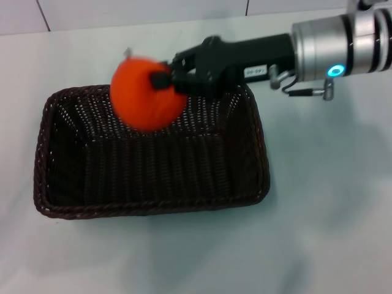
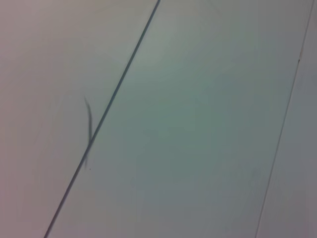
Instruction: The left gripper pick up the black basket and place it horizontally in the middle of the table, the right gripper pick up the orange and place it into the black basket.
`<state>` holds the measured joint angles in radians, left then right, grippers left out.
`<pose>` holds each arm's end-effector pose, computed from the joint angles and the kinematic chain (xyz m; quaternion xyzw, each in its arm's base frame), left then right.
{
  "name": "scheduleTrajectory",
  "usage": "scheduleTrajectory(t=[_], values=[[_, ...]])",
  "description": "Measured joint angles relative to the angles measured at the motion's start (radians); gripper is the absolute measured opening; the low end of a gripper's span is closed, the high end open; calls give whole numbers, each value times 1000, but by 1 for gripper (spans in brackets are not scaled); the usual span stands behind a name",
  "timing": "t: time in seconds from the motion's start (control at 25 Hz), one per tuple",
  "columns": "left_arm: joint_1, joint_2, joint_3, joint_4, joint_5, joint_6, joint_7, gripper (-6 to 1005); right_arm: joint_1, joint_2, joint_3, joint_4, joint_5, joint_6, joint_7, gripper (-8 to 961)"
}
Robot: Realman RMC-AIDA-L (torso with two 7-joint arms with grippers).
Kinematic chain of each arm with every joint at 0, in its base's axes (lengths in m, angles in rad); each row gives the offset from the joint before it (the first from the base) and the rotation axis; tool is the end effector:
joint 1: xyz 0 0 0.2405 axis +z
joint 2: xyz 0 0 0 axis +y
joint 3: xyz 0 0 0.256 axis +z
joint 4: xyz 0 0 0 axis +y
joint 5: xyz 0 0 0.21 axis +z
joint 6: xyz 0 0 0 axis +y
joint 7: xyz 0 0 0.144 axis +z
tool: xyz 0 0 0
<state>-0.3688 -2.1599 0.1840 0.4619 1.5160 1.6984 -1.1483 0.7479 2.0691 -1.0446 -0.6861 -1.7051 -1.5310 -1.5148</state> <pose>-0.3058 0.2866 0.0587 -0.6901 -0.2529 -0.5486 0.3985 0.1381 0.3694 -0.0220 -0.1598 -0.9463 -0.0016 0.2811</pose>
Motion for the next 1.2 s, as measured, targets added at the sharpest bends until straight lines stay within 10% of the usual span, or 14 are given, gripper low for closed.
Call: scheduleTrajectory(t=[0.24,0.72,1.2], values=[[1,-1,0,0,-2,4,0,644,3,2,-39,22,-8,34,10,182],[1,-2,-12,-1,-2,13,5,643,-61,19,127,51,25,120,-140,663],[14,-2,-130,-43,-19,16,80,642,-210,21,267,418,768,175,-871,777]])
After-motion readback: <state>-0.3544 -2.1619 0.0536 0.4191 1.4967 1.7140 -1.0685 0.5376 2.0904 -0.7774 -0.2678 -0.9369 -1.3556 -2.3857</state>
